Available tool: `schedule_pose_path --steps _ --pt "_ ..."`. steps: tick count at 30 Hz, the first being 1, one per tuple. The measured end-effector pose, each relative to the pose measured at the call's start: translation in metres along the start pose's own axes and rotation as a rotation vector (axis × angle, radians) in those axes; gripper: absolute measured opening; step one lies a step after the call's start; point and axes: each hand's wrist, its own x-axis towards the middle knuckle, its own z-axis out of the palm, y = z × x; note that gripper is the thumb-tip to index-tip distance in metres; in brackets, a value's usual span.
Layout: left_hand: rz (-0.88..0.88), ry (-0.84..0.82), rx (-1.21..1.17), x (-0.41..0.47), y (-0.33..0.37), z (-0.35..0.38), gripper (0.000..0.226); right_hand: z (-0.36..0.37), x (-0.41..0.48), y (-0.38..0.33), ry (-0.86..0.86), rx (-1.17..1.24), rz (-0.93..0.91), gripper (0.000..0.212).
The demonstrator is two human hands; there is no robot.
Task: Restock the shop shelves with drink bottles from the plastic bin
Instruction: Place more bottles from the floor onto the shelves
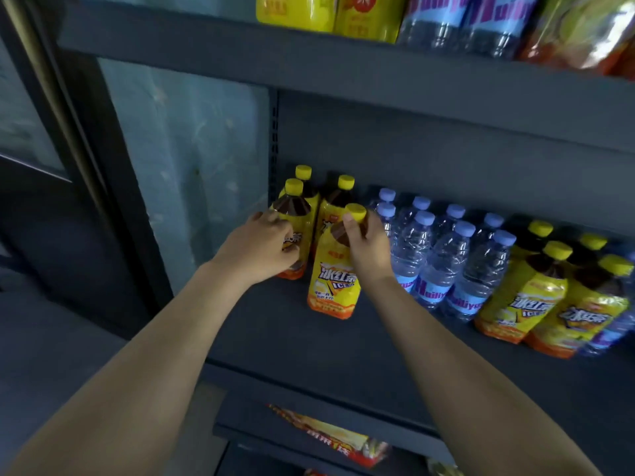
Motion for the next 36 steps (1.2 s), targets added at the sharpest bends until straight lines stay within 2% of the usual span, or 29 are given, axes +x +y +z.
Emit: schedule_pose_path --steps 4,7,9,13,19,26,36 --pt "0.015 0.010 -0.003 0.010 -0.007 0.013 0.037 0.015 0.010 0.017 0.004 0.020 -0.006 0.023" --pt "0.023 0.008 -0.006 0.015 -0.009 0.020 0.036 0.026 0.016 0.029 0.015 -0.020 -0.011 0.042" --pt "0.024 0.000 -0.016 0.017 -0.009 0.023 0.037 0.027 0.019 0.029 -0.002 -0.071 -0.010 0.048" --pt "0.016 -0.002 -0.030 0.016 -0.010 0.023 0.036 0.021 0.024 0.032 -0.037 -0.192 -0.043 0.044" --pt "0.010 -0.026 -0.033 0.010 -0.009 0.021 0.036 0.017 0.022 0.031 -0.038 -0.407 0.052 0.054" --pt "0.006 -0.027 -0.059 0.008 -0.007 0.023 0.037 0.012 -0.003 0.041 -0.071 -0.366 0.066 0.087" --pt "-0.025 -0.021 -0.088 0.003 -0.016 0.026 0.037 0.016 0.016 0.039 -0.082 -0.443 0.029 0.089"
